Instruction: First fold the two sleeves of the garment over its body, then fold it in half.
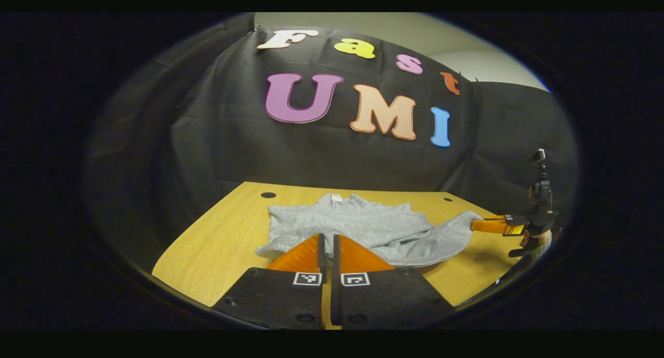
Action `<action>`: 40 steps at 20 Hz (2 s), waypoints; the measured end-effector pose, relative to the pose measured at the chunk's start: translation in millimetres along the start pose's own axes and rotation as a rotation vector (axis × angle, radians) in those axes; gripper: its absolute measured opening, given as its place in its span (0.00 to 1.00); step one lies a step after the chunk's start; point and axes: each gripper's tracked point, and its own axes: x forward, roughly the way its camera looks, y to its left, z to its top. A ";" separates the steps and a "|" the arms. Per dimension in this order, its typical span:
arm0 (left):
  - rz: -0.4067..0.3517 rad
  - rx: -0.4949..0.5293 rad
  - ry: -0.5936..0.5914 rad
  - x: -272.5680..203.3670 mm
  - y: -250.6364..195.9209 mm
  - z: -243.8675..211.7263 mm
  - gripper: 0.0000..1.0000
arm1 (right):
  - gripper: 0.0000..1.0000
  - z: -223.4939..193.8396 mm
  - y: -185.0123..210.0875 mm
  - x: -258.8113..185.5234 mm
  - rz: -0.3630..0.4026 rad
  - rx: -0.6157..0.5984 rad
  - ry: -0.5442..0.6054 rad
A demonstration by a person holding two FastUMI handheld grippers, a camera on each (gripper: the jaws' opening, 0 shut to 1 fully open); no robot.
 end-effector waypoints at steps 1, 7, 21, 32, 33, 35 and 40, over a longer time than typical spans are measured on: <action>0.002 -0.006 -0.013 10.1 1.7 5.6 0.00 | 0.05 7.9 -2.9 7.0 -0.005 0.005 -0.017; 0.034 -0.056 -0.034 78.3 18.5 24.5 0.00 | 0.05 37.2 -30.6 60.2 -0.056 0.058 -0.048; 0.135 -0.081 0.099 187.4 46.8 -30.0 0.02 | 0.10 -10.7 -74.3 144.8 -0.132 0.159 0.091; 0.251 0.013 -0.089 128.2 66.7 20.4 0.95 | 0.98 37.0 -59.0 101.1 -0.127 0.057 -0.105; 0.249 0.032 -0.120 117.2 65.2 26.9 0.95 | 0.98 42.5 -53.1 91.2 -0.114 0.054 -0.140; 0.259 0.074 -0.173 90.9 62.3 37.5 0.95 | 0.98 47.7 -46.0 68.8 -0.107 0.056 -0.200; 0.322 0.168 -0.263 28.4 65.7 39.0 0.94 | 0.97 41.5 -43.6 16.6 -0.177 -0.008 -0.336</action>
